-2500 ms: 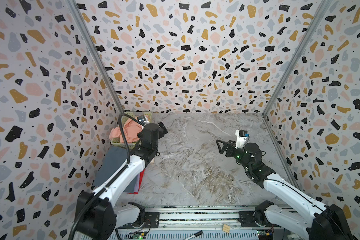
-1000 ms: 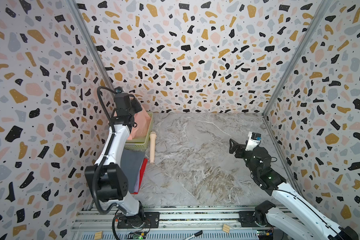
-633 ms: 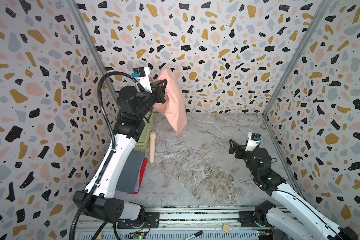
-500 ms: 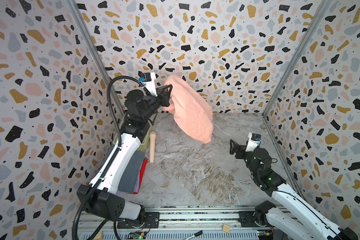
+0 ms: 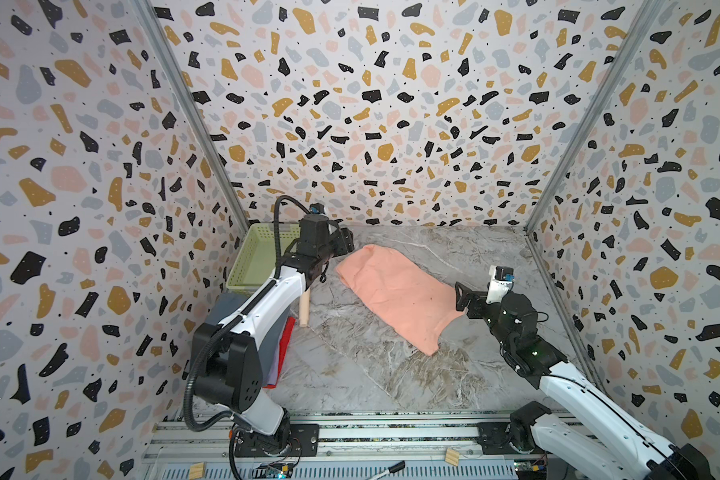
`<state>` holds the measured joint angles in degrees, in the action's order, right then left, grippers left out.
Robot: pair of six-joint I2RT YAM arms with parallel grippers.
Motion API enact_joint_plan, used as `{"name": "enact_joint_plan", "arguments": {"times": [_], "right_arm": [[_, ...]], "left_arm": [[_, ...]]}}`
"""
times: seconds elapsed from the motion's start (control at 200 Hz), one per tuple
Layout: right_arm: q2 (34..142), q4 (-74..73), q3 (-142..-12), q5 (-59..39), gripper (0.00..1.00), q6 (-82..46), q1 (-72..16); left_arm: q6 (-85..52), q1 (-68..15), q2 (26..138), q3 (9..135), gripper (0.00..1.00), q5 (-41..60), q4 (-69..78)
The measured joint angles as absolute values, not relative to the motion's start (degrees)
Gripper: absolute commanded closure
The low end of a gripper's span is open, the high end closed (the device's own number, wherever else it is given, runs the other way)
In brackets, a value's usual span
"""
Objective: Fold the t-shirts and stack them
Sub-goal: 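Lift the pink t-shirt out of the basket and drop it on the table, then grasp the t-shirt edges with both grippers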
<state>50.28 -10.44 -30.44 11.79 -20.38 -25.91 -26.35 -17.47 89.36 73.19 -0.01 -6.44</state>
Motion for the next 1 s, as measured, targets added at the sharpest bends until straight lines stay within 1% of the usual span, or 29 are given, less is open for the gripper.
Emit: {"name": "enact_joint_plan", "arguments": {"times": [0.14, 0.345, 0.431, 0.686, 0.996], "right_arm": [[56.25, -10.76, -30.44, 9.04, 0.01, -20.34, -25.87], [62.52, -10.59, -30.44, 6.96, 0.01, -20.45, -25.87], [64.27, -10.52, -30.44, 6.33, 0.01, -20.49, -25.87], [68.75, -10.22, -29.47, 1.63, 0.01, -20.99, -27.05], [74.02, -11.46, -27.24, -0.03, 0.01, -18.31, -38.41]], "left_arm": [[-26.06, -18.96, 86.89, 66.06, 0.26, -0.97, -6.44], [-26.33, -23.7, 86.94, 55.11, 0.25, -0.38, -5.58], [-26.65, -24.29, 87.7, 52.31, 0.25, 0.4, -4.56], [-26.87, -24.29, 93.41, 51.77, 0.24, 1.98, 0.58], [-27.97, -24.29, 96.82, 52.23, 0.24, 2.42, 3.05]]}}
